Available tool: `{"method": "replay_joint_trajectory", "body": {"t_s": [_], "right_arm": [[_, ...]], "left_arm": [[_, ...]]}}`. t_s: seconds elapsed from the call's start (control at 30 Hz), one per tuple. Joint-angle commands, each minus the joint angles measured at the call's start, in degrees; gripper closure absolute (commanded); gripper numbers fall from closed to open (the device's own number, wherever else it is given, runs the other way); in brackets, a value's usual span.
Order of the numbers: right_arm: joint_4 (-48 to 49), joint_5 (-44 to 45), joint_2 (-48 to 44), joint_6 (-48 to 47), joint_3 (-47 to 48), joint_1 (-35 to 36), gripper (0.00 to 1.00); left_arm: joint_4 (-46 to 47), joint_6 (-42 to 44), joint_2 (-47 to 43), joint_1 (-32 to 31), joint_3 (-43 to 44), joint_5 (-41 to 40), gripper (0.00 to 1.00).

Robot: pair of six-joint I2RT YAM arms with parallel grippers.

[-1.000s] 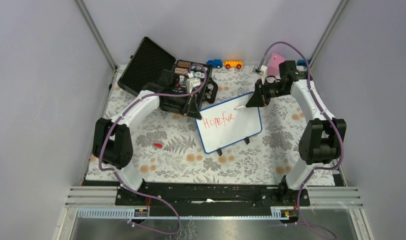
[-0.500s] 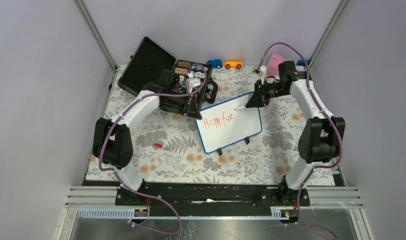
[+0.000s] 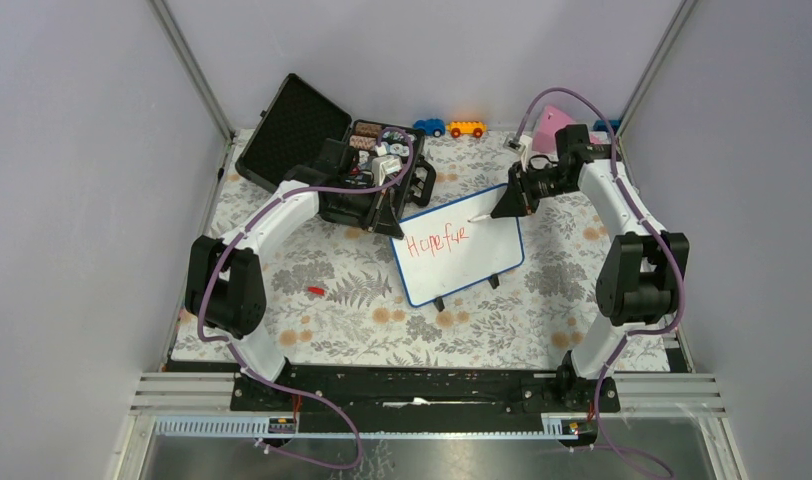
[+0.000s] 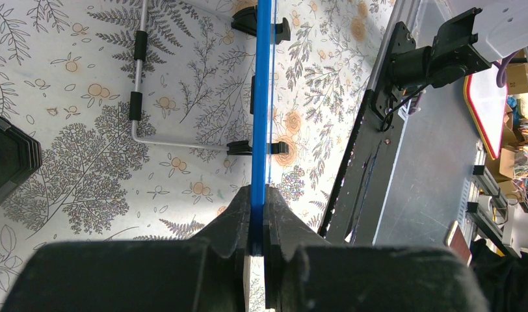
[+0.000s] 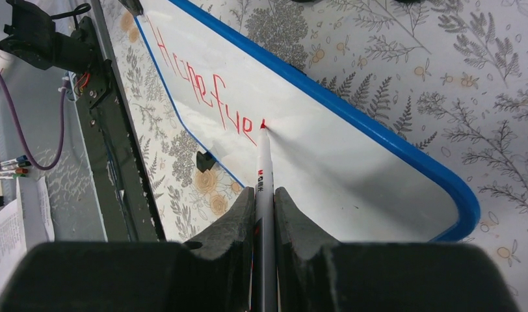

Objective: Write a sentence on the whiteboard

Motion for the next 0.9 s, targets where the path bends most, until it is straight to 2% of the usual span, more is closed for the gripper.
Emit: {"method": "replay_joint_trajectory", "body": {"t_s": [0.0,0.6,0.87], "right_arm": [[0.38,-0.28,-0.74,-1.37,-1.70,0.29,1.00],[-0.50,1.45,-2.49,-3.75,-5.74,0.25,1.00],[-3.01,0.24,-4.12,-4.20,-2.63,-0.70,1.00]], "left_arm": [[0.27,1.85,-0.13,-0.74,0.38,-1.00,1.00],[0.27,1.75,0.02,-0.73,0.43,-0.83,1.00],[0.27,1.75,0.04,-0.74,0.56,-0.78,1.00]]}}
